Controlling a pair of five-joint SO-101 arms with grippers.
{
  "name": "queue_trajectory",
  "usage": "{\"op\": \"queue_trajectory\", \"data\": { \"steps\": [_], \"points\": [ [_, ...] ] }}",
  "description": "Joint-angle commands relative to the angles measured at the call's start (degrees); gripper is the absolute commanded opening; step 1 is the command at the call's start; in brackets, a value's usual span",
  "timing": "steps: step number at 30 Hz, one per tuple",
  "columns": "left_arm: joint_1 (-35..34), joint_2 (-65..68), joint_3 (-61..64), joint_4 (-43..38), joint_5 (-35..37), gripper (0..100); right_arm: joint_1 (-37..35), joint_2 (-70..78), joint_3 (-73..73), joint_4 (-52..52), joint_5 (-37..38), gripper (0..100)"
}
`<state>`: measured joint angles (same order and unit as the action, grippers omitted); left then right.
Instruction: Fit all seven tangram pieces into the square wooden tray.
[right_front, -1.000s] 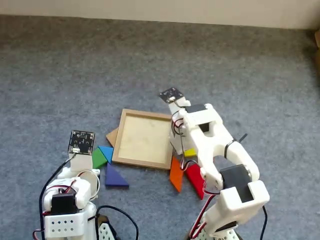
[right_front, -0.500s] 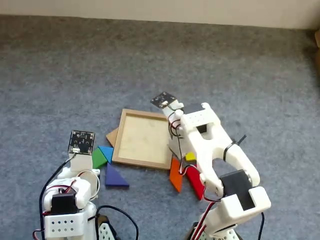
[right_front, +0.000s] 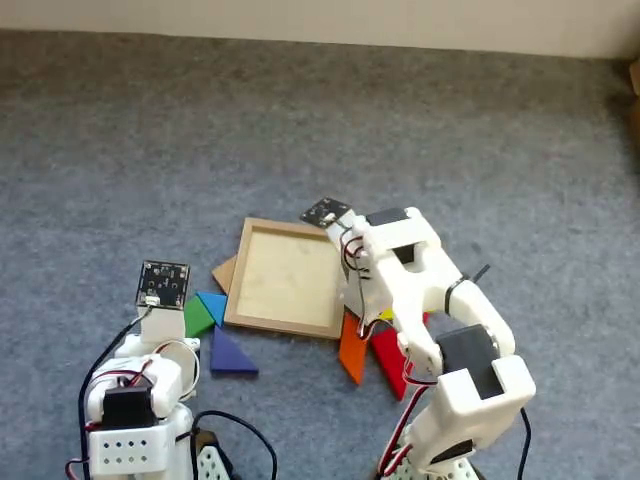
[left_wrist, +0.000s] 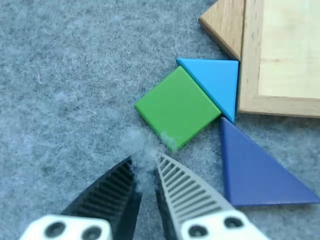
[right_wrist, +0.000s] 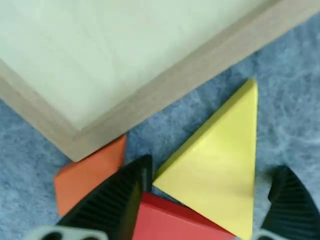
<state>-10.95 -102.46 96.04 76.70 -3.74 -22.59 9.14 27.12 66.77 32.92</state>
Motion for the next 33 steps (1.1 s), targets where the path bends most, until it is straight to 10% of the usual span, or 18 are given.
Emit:
{"op": "queue_trajectory", "data": {
  "steps": [1, 33],
  "points": [
    [-0.48, -1.54, 1.19, 0.35, 0.26, 0, 1.63, -0.13, -0.13, 0.31, 0.62, 36.1],
    [-0.48, -1.54, 1.19, 0.35, 0.26, 0, 3.30, -0.66, 1.54, -0.75, 4.66, 16.2]
  ]
}}
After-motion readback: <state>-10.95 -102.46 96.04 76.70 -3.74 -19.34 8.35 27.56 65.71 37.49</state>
